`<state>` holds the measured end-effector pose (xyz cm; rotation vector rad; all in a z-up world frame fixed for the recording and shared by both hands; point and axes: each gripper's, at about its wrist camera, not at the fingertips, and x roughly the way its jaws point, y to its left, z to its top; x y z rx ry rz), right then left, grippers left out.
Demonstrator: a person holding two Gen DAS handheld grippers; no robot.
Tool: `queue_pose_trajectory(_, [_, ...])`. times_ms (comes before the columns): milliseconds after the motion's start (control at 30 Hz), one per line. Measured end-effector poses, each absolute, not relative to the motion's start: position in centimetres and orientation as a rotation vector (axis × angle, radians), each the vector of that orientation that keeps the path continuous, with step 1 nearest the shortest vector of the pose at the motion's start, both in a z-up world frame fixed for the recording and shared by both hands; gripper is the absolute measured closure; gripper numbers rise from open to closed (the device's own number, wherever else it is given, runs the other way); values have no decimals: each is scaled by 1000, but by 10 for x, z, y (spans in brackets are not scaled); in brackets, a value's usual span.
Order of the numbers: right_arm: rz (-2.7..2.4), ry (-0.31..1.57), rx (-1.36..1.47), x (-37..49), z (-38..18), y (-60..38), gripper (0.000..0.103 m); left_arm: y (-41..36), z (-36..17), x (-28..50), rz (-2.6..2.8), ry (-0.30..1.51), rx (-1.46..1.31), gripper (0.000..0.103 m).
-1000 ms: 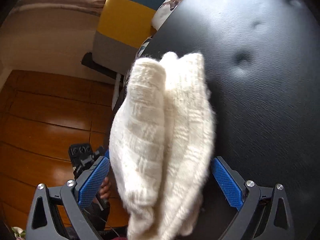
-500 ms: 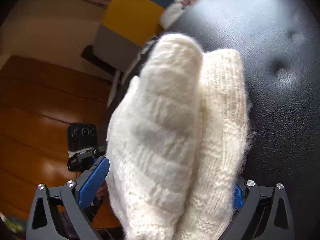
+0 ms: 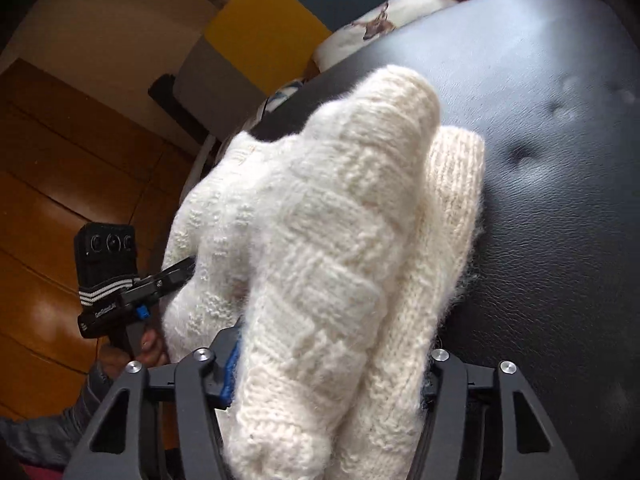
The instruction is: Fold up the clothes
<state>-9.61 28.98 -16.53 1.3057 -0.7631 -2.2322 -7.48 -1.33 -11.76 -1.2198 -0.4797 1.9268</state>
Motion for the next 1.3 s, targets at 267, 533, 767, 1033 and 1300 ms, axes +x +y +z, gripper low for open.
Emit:
queue_pose_trajectory(267, [-2290,-867,1182,-40,-146,311,45,22,-88,-70,1796,-454,-1127,63])
queue_pose_trajectory(533, [-2486,-944,1033,14,-106,373,46,117,-47,-86,1666,-318,-1050,63])
queue_pose_trajectory(767, [-2684,-988,973,34,-83,444,46,232,-22,-113,1587,-177,-1015,63])
queue_pose_trajectory(1033, [-2783,-1099,1155,34,-109,550,46,328,-75,-161,1637,27,-1199,62])
queue_pose_trajectory(1300, [-2688,-1301,967,68,-126,582,37,324,-104,-179,1673,27,-1288,57])
